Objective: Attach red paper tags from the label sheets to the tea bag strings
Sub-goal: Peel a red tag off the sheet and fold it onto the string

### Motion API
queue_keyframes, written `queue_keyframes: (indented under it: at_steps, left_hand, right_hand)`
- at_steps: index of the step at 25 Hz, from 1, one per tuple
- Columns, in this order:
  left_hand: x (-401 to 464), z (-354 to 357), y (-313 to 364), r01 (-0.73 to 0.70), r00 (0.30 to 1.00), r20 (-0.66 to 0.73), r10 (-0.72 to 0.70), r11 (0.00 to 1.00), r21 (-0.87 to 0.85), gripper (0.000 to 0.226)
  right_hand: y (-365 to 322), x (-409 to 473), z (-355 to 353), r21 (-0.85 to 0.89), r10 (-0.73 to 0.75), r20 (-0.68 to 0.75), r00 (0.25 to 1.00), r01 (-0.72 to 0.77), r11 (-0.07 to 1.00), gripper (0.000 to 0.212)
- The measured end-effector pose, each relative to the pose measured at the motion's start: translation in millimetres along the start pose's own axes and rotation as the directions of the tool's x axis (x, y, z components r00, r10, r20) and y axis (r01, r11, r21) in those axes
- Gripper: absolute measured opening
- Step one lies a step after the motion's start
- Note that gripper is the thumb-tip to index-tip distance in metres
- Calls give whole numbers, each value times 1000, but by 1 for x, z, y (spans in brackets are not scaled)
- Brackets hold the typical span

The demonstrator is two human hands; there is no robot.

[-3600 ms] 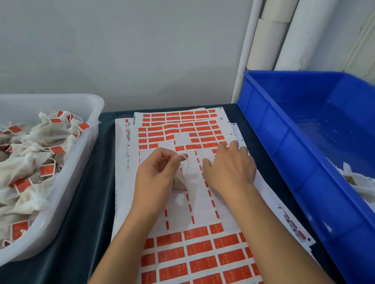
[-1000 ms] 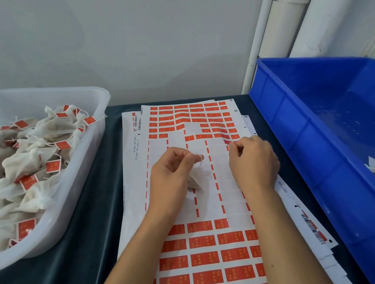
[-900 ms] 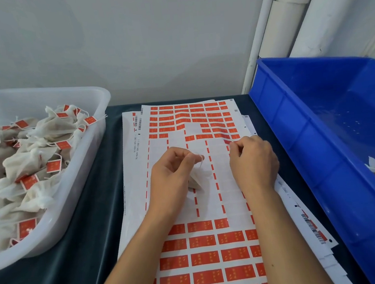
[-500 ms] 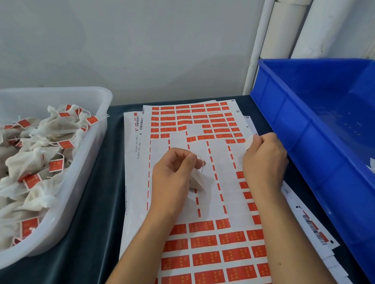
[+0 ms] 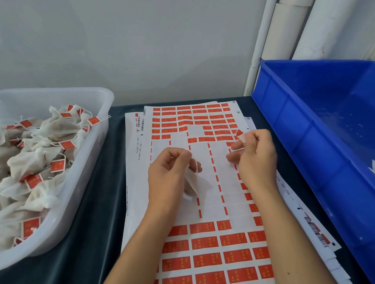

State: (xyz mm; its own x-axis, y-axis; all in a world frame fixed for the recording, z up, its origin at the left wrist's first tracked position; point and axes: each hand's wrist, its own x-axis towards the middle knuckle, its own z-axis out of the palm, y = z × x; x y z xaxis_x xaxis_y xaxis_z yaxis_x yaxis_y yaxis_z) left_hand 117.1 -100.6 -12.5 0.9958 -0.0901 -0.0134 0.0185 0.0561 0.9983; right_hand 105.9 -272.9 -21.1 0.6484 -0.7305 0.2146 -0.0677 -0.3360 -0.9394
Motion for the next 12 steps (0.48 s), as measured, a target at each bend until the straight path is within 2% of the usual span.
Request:
queue_keyframes:
  at_steps: [5,9,12]
  left_hand:
    - [4,0,0,48,998,-50,-49,999,-23,17]
    - [4,0,-1,36,997,-71,-35,999,9,14]
    - [4,0,-2,30,997,-77,-29,999,13,14]
  right_hand:
    - [-3,-4,5,121,48,193,980,-72,990,13]
    - [-6,-11,5,105,15,262,965,-44,993,23]
    - [-10,-15,5,157,15,298,954,-64,986,29]
